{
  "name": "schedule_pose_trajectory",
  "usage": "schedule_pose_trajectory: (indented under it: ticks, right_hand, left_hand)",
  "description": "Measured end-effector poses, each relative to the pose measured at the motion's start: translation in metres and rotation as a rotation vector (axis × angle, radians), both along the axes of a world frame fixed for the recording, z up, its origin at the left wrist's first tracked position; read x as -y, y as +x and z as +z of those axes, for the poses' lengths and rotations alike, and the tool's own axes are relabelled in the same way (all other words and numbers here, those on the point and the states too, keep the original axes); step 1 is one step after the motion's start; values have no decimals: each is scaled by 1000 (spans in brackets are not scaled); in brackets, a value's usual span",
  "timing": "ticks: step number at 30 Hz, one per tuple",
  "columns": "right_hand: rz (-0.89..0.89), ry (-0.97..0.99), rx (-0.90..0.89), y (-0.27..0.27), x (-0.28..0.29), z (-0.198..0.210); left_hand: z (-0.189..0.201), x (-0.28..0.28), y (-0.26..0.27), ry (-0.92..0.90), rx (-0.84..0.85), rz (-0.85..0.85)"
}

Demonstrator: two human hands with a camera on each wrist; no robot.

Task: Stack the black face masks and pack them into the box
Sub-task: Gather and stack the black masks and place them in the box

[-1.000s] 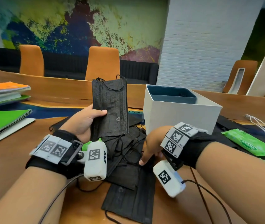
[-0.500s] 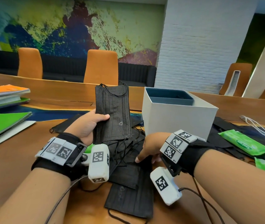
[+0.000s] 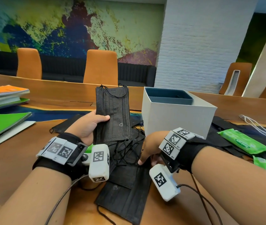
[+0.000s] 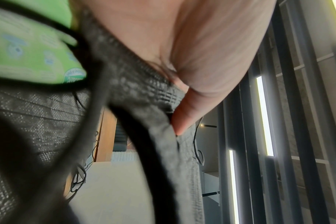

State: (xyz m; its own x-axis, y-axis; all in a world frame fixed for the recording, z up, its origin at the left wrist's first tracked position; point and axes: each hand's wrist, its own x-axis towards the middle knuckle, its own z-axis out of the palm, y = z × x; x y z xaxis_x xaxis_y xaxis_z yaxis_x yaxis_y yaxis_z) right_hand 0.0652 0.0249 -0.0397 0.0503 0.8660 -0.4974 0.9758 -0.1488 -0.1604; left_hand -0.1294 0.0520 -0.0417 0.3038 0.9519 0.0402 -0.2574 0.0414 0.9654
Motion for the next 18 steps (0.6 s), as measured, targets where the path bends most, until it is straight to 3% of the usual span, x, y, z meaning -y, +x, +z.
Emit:
schedule_pose_trajectory:
  ticks: [5, 9, 14, 18]
  right_hand:
    - [83, 99, 59, -8, -2, -3]
    - [42, 77, -164, -3, -4, -4]
    - [67, 407, -402, 14, 0, 23]
    - [79, 620, -475, 33, 12, 51]
  left_hand:
    - [-1, -1, 0, -8, -13, 4]
    - [0, 0, -1, -10, -22, 7]
    - [0, 0, 0, 14, -50, 14]
    - [2, 2, 1, 20, -39, -22]
